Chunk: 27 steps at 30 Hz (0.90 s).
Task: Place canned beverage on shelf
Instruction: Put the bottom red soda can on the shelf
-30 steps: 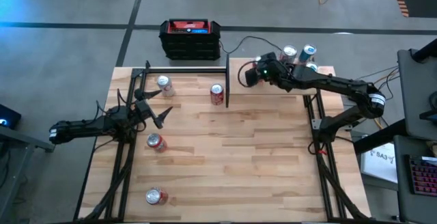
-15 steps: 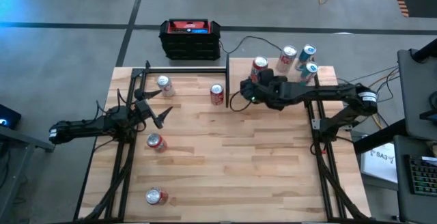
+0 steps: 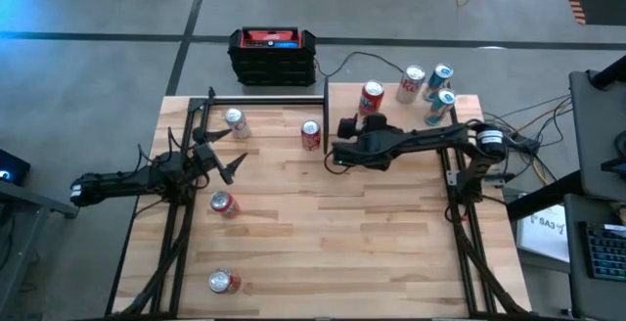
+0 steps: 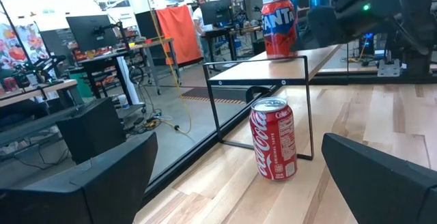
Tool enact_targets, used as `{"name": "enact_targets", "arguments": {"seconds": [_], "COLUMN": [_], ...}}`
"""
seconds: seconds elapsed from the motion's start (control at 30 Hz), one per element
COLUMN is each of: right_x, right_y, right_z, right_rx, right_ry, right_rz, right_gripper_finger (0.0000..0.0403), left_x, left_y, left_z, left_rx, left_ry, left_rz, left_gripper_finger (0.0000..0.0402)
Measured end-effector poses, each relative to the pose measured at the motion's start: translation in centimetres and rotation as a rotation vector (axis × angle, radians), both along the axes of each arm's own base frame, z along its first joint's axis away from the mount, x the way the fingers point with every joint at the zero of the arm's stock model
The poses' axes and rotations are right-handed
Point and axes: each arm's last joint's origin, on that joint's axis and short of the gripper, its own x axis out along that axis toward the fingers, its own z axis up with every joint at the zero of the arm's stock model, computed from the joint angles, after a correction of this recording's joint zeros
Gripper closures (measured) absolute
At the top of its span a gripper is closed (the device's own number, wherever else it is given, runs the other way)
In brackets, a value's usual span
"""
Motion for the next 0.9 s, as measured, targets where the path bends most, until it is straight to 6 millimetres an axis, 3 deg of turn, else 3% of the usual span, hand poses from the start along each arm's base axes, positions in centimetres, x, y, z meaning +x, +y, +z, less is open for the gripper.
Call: {"name": "enact_targets", "arguments": {"seconds": [0.5, 0.9], "right_x": [0.9, 0.5], "right_y": [-0.8, -3.2], "right_z": [-0.2, -0.8], "right_rx": [-0.065, -0.057], "right_ry": [0.066, 0.121], "right_rz": [-0.039, -0.093], "right_gripper_finger": [0.0033, 0.0033], "left_x": [0.0, 0.0], "left_y": [0.0, 0.0], "left_z": [0.0, 0.0], "left_rx": [0.0, 0.0], "left_ry": [0.0, 0.0], "left_rz": [0.0, 0.0], "left_gripper_finger": [0.0003, 0.0003]}}
